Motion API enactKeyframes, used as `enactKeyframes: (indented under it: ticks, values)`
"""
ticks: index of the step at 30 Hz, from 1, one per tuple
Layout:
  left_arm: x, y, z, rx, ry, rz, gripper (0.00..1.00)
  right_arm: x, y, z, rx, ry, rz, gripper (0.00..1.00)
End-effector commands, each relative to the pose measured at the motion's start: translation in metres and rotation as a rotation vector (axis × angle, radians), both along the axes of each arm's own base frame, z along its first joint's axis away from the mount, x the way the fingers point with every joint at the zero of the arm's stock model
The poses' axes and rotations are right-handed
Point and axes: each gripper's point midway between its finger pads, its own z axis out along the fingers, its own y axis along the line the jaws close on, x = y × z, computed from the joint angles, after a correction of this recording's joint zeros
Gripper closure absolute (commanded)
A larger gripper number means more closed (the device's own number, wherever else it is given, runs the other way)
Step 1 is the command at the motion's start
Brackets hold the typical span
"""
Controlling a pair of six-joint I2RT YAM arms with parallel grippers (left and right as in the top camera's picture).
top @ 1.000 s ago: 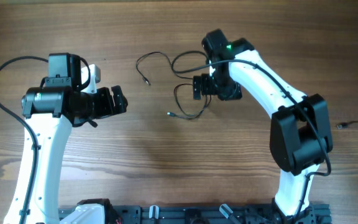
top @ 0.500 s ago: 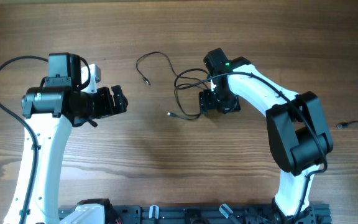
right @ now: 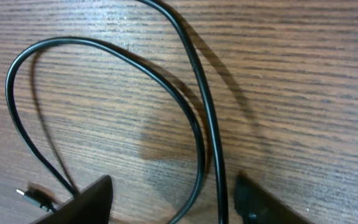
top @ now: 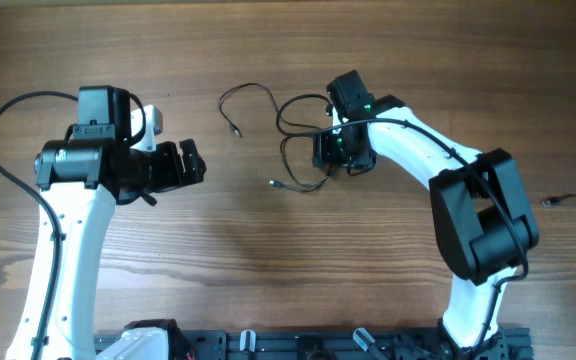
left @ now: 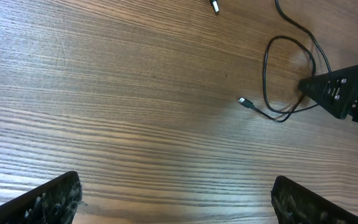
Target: Untangle cables
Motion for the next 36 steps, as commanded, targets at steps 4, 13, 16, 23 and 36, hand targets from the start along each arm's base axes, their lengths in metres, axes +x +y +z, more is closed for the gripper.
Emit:
enactKeyframes:
  ticks: [4, 13, 16, 23, 36]
  values:
    - [-0.006, -0.001, -0.004, -0.004, 0.029, -0.018, 0.00, -0.045, -0.017, -0.047, -0.050, 0.146, -0.004, 0.96]
    - [-0.008, -0.001, -0.005, -0.004, 0.037, -0.018, 0.00, -0.001, -0.077, 0.100, -0.243, -0.079, -0.058, 0.96]
    - [-0.010, -0.001, -0.005, -0.004, 0.045, -0.018, 0.00, 0.027, -0.131, 0.209, -0.280, -0.375, -0.232, 0.96]
    - [-0.010, -0.001, -0.006, -0.004, 0.047, -0.018, 0.00, -0.065, -0.390, 0.394, -0.562, -0.821, -1.094, 0.96]
    - [-0.010, -0.001, -0.006, -0.005, 0.048, -0.018, 0.00, -0.057, -0.457, 0.272, -0.141, -0.413, -1.416, 0.76]
